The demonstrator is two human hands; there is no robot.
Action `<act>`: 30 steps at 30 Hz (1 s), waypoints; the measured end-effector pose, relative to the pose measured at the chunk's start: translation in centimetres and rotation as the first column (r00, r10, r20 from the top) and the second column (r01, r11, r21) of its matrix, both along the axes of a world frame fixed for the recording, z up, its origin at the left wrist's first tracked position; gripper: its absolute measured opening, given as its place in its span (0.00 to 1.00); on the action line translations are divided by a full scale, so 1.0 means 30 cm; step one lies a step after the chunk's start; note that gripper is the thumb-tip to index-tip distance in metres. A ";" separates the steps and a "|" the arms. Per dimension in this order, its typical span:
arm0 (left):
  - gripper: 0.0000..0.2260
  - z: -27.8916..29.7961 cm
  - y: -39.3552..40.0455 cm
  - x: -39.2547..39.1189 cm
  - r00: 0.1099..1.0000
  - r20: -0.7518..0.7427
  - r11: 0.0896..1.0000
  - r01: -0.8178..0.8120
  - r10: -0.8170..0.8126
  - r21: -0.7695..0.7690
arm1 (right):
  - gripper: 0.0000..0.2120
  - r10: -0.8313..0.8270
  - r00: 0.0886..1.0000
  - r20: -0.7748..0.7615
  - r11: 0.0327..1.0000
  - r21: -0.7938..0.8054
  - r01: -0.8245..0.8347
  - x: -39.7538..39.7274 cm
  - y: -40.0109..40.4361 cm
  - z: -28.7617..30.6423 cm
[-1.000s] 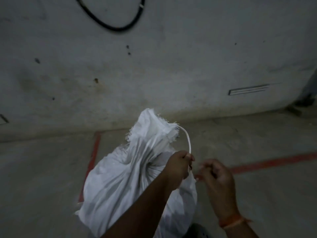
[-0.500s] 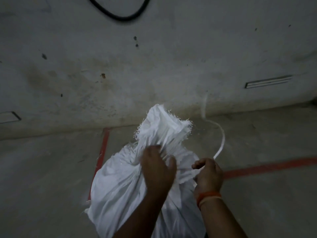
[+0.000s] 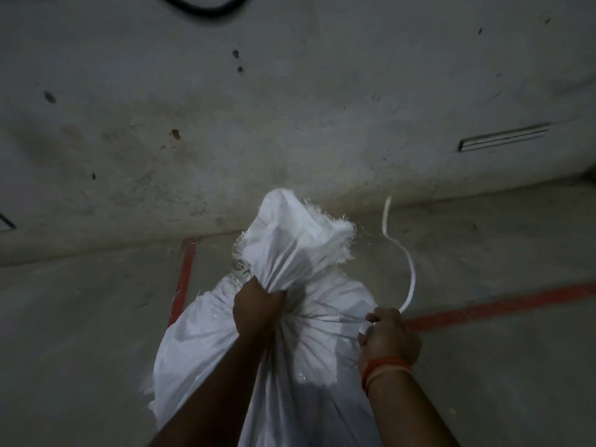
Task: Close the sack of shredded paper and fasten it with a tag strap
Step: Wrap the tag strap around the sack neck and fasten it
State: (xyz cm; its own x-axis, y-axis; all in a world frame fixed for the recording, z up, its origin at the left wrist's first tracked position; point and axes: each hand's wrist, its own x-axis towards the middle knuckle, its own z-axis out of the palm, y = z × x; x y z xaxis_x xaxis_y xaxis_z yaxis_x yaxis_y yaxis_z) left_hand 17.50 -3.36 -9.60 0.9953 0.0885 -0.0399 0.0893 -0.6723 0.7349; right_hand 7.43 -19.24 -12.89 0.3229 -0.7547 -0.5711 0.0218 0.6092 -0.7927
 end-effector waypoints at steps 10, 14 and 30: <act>0.14 0.008 0.078 -0.068 0.999 0.031 0.679 -0.002 0.036 -0.734 | 0.18 0.149 0.865 -0.479 0.805 -0.450 -0.388 0.084 0.043 0.047; 0.13 0.008 0.090 -0.061 0.997 0.077 0.687 0.055 0.002 -0.725 | 0.20 0.203 0.869 -0.451 0.574 -0.664 -0.479 0.163 0.072 0.063; 0.32 0.001 0.125 -0.041 0.987 0.104 0.666 0.160 -0.124 -0.729 | 0.17 0.684 0.517 -0.514 0.082 -0.651 -0.755 0.235 0.173 0.103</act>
